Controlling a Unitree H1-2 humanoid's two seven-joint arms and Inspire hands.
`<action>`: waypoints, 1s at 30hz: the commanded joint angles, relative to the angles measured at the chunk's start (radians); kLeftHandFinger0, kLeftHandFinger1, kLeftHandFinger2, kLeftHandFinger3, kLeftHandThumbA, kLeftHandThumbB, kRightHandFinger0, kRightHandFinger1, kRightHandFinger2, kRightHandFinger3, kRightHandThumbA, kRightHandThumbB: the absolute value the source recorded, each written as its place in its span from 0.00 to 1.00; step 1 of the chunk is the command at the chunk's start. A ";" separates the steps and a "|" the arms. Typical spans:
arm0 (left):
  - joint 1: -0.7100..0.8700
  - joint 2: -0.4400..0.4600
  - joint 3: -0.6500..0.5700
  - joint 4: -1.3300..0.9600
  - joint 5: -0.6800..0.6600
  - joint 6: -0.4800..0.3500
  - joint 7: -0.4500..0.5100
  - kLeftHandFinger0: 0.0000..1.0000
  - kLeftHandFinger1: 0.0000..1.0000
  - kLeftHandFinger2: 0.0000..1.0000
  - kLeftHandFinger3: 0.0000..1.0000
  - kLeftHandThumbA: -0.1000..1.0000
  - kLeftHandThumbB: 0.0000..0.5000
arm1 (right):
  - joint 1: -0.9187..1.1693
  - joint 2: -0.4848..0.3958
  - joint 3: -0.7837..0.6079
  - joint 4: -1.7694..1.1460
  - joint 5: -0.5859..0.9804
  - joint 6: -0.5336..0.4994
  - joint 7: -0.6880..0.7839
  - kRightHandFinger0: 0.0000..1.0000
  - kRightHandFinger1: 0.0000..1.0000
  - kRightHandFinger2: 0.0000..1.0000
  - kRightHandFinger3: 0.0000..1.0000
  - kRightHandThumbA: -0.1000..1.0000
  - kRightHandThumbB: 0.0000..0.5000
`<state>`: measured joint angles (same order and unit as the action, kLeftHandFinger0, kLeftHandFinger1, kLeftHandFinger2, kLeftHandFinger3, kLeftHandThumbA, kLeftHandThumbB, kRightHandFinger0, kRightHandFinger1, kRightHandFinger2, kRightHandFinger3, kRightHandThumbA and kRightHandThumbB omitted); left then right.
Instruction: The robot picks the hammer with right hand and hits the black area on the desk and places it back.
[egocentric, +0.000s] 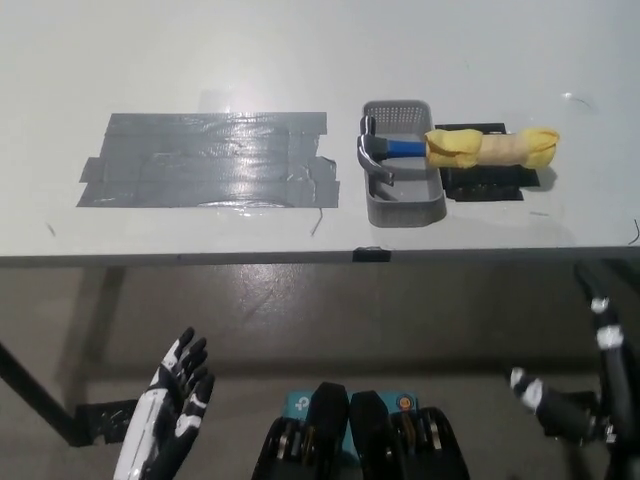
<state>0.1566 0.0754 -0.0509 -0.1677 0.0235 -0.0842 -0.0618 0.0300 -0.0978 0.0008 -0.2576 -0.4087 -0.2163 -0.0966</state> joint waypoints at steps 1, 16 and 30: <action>-0.052 0.001 -0.023 -0.040 0.064 0.009 0.000 1.00 1.00 1.00 1.00 0.79 0.04 | -0.189 -0.080 -0.022 -0.106 -0.290 0.118 0.032 1.00 1.00 1.00 1.00 0.70 0.72; -0.071 0.014 -0.024 -0.009 0.047 0.038 -0.016 1.00 1.00 1.00 1.00 0.72 0.00 | -0.579 -0.223 0.134 0.226 -0.545 0.301 0.105 1.00 1.00 1.00 1.00 0.71 0.77; -0.063 0.008 -0.025 0.007 0.039 0.048 -0.018 1.00 1.00 1.00 1.00 0.62 0.00 | -0.735 -0.236 0.255 0.472 -0.533 0.399 0.176 1.00 1.00 1.00 1.00 1.00 1.00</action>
<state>0.0966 0.0795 -0.0718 -0.1545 0.0631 -0.0468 -0.0706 -0.6495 -0.3117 0.2440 0.1936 -0.9140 0.1394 0.0579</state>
